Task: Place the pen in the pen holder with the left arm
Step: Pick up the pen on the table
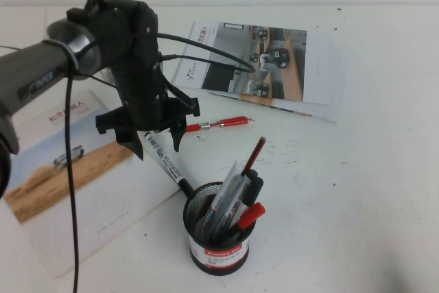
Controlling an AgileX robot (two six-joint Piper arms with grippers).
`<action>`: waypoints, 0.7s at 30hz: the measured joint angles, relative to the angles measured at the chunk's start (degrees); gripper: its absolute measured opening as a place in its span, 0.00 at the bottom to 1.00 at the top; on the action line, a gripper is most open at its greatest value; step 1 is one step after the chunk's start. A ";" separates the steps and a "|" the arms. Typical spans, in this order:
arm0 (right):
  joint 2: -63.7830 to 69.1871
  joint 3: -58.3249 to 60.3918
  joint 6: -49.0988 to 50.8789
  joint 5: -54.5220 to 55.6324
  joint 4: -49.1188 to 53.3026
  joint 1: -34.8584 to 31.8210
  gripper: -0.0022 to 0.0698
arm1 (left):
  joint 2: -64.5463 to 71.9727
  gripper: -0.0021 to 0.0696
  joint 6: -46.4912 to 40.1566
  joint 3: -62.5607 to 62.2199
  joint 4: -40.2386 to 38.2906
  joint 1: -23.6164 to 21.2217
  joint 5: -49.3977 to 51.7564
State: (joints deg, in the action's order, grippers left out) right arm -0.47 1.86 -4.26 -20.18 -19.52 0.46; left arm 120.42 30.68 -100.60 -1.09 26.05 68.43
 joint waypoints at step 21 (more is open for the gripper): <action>0.00 0.00 0.00 0.00 0.00 0.00 0.00 | 6.31 0.29 0.86 -2.75 2.04 1.12 -0.35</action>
State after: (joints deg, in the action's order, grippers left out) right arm -0.47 1.86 -4.26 -20.18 -19.52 0.46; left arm 126.73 31.54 -103.34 0.95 27.17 68.07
